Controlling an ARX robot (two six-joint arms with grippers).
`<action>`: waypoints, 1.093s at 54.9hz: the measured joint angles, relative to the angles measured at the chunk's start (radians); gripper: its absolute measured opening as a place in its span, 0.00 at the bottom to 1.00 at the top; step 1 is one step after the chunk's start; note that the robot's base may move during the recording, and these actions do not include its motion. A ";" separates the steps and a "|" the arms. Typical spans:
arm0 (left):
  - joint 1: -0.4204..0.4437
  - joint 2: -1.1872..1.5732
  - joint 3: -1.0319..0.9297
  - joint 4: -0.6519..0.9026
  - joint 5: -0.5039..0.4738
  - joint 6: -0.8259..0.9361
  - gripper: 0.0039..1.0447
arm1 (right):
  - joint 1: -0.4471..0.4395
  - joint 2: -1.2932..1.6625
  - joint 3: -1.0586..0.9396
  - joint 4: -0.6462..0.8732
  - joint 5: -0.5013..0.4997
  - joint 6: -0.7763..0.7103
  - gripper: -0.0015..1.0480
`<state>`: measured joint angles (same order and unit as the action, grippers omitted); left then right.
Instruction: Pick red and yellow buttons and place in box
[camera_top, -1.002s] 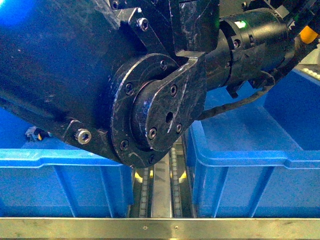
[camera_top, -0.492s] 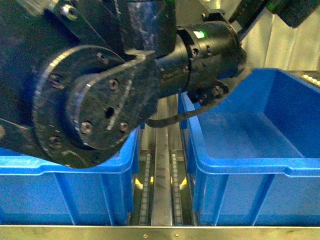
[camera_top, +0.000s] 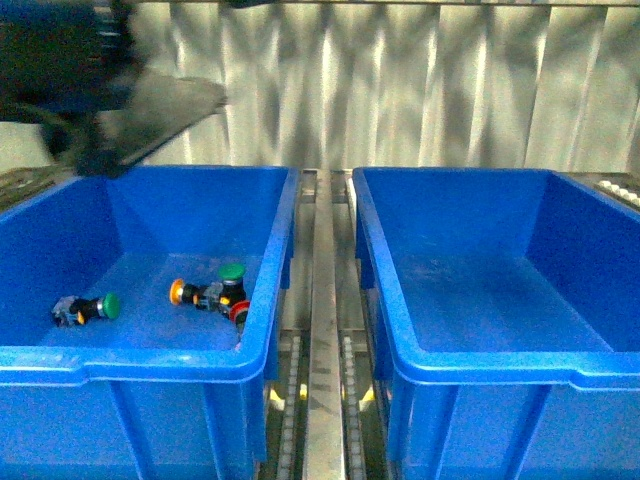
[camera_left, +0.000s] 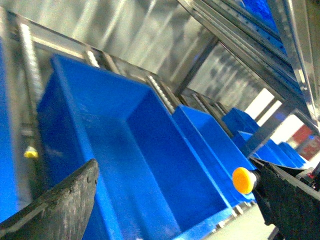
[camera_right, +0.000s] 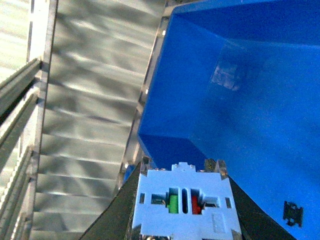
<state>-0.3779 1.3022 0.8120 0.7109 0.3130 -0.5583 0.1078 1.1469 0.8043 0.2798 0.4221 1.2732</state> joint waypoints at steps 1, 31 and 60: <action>0.018 -0.034 -0.021 -0.013 0.000 0.009 0.93 | 0.007 0.005 0.000 0.002 0.004 -0.013 0.24; 0.360 -1.176 -0.703 -0.722 -0.331 0.508 0.44 | 0.151 0.121 0.067 0.070 0.131 -0.198 0.24; 0.373 -1.287 -0.790 -0.713 -0.313 0.547 0.02 | 0.211 0.130 0.056 0.109 0.203 -0.315 0.24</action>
<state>-0.0044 0.0147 0.0219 -0.0021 0.0002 -0.0113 0.3187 1.2766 0.8604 0.3893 0.6250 0.9585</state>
